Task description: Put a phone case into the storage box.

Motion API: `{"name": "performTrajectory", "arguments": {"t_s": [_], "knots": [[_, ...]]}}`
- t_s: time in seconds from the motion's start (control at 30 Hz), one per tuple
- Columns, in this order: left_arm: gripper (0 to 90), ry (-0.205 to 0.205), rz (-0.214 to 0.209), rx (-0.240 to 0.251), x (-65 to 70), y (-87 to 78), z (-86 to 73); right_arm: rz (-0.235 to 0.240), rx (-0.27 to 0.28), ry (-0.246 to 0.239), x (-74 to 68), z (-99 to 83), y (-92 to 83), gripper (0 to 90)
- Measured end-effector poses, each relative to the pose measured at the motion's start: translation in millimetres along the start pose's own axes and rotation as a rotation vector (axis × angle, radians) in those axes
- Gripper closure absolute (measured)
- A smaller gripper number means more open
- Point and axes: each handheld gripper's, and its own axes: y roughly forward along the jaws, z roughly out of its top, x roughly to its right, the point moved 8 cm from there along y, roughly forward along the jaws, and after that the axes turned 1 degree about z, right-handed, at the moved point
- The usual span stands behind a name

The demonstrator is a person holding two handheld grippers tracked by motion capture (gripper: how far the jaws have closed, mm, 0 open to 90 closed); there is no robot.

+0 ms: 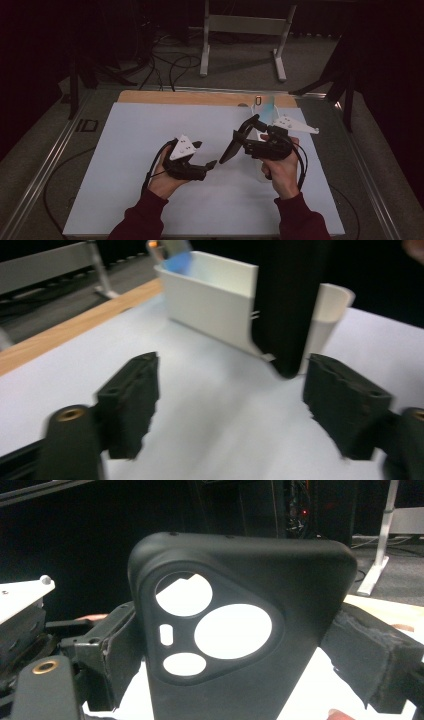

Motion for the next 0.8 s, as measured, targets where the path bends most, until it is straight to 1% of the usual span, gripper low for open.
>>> {"name": "performTrajectory", "arguments": {"t_s": [0.03,0.07,0.1,0.17,0.33,0.43,0.5,0.6,0.67,0.8], "knots": [[16.0,0.000,0.000,0.000,0.0,0.0,0.0,0.000,0.000,0.000,0.0,0.0,0.0,13.5],[16.0,-0.011,0.033,-0.017,-10.4,-5.9,-7.2,0.000,0.000,0.000,0.0,0.0,0.0,13.5],[11.6,-0.013,0.042,-0.022,-13.5,-8.3,-9.8,-0.012,0.004,-0.007,2.0,2.5,-0.4,13.5],[8.8,-0.022,0.061,-0.027,-18.8,-11.9,-13.8,-0.016,0.007,-0.013,3.1,4.3,-1.2,13.5],[1.8,-0.053,0.076,-0.026,-31.0,-21.1,-21.5,-0.030,0.020,-0.025,7.4,10.4,-3.5,13.6],[0.0,-0.064,0.091,-0.031,-37.3,-25.7,-26.2,-0.041,0.023,-0.029,10.5,12.5,-3.9,13.6],[0.0,-0.066,0.104,-0.033,-41.2,-29.5,-29.6,-0.041,0.023,-0.034,12.6,13.5,-3.4,13.6],[0.0,-0.072,0.123,-0.032,-46.7,-34.5,-33.8,-0.054,0.024,-0.044,16.5,14.8,-2.7,13.7],[0.0,-0.075,0.142,-0.030,-50.5,-37.7,-36.6,-0.059,0.026,-0.049,18.5,15.8,-2.8,13.7],[0.0,-0.069,0.170,-0.032,-55.6,-41.9,-42.9,-0.077,0.029,-0.048,23.9,18.2,-2.0,13.8]]}}
